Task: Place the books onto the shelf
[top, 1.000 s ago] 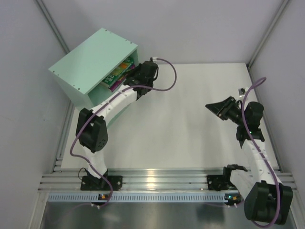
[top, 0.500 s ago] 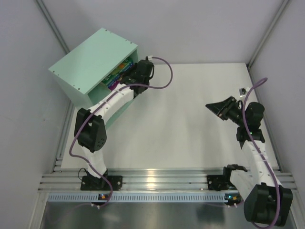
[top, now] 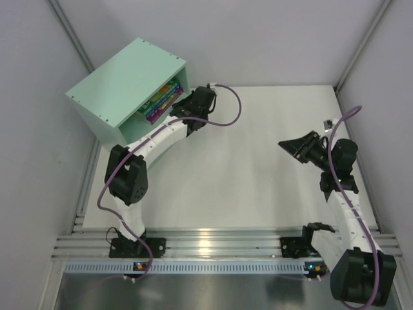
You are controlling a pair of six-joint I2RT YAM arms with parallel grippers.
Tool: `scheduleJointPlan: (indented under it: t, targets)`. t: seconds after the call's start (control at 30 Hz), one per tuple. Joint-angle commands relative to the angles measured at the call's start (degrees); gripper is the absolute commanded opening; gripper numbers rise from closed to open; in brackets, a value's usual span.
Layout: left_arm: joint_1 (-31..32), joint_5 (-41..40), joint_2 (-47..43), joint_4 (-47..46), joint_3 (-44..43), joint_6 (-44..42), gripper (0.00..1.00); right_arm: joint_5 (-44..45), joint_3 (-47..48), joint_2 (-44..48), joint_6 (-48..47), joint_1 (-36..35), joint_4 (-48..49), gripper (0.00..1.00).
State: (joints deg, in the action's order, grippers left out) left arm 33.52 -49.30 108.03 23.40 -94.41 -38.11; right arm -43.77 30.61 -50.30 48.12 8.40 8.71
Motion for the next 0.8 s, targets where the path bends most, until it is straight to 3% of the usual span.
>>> scheduleJointPlan:
  t: [0.0,0.33,0.77]
  targets:
    - [-1.0,-1.9,2.7,-2.4,-1.3,-0.9,0.0,0.0,0.0,0.6,-0.7,0.8,3.2,0.26]
    - [-4.8,-3.3,5.3,-4.6,-2.3,-1.0,0.0,0.4,-0.1,0.6,-1.3,0.9,3.1,0.26]
    - [-7.1,-6.9,9.3,-13.2,-5.1,-7.9,0.0,0.6,0.2,-0.2,-1.7,0.9,3.1,0.26]
